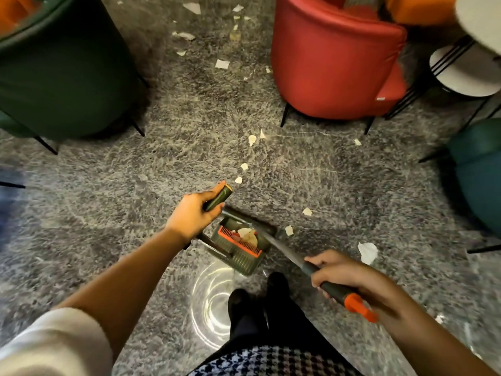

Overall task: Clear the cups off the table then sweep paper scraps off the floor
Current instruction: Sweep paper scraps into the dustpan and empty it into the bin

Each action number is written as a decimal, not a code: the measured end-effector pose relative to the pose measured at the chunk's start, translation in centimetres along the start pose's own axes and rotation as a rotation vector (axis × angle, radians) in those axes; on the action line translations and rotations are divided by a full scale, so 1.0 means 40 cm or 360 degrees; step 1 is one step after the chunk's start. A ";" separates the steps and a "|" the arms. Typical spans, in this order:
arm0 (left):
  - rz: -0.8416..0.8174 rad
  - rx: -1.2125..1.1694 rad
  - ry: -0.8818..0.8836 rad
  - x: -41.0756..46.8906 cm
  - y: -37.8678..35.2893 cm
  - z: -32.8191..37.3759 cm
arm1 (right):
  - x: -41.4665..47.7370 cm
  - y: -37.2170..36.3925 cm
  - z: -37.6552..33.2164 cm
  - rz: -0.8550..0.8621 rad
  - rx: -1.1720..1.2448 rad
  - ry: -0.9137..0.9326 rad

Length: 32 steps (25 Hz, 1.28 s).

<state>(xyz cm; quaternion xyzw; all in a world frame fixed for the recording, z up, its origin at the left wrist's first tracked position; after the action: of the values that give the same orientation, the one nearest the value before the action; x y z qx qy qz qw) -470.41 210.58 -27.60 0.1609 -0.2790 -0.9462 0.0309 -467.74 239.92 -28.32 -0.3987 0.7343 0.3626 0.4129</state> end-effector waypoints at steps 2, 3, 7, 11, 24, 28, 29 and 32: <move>-0.0001 -0.0016 -0.0046 -0.010 -0.007 -0.002 | -0.026 0.003 0.004 -0.0044 0.0088 0.0011; -0.0009 -0.0017 -0.0069 -0.014 -0.013 0.000 | -0.039 0.008 0.009 -0.0055 0.0144 0.0018; -0.0012 -0.0015 -0.0088 -0.027 -0.020 -0.001 | -0.082 0.042 0.048 -0.0008 0.0393 0.0019; -0.0115 -0.0129 -0.0139 -0.041 -0.025 -0.003 | -0.125 0.096 0.091 0.0086 0.0639 0.0043; -0.0452 0.0088 -0.0320 0.005 -0.141 0.069 | -0.061 0.202 0.220 0.0689 0.0946 -0.0041; -0.0460 0.0102 -0.0281 0.019 -0.138 0.073 | 0.013 0.123 0.248 0.0572 0.1252 -0.0208; -0.0458 0.0133 -0.0298 0.018 -0.137 0.078 | 0.026 0.095 0.255 0.0553 0.1291 -0.0245; -0.0439 0.0207 -0.0329 0.015 -0.137 0.085 | 0.041 0.029 0.261 0.0580 0.1107 -0.0279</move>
<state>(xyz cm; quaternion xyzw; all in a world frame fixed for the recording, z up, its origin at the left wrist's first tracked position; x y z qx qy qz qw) -471.91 216.88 -28.02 0.1014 -0.3167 -0.9329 -0.1384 -466.02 248.91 -33.70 -0.0660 0.8338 0.1923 0.5132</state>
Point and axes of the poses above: each hand's wrist, its own x-axis towards the middle knuckle, its own y-axis out of the back of the hand, z = x × y, the point moved 7 cm from there along x, towards the middle knuckle, and after that the axes turned 10 degrees about -x, right-handed, at the moved point
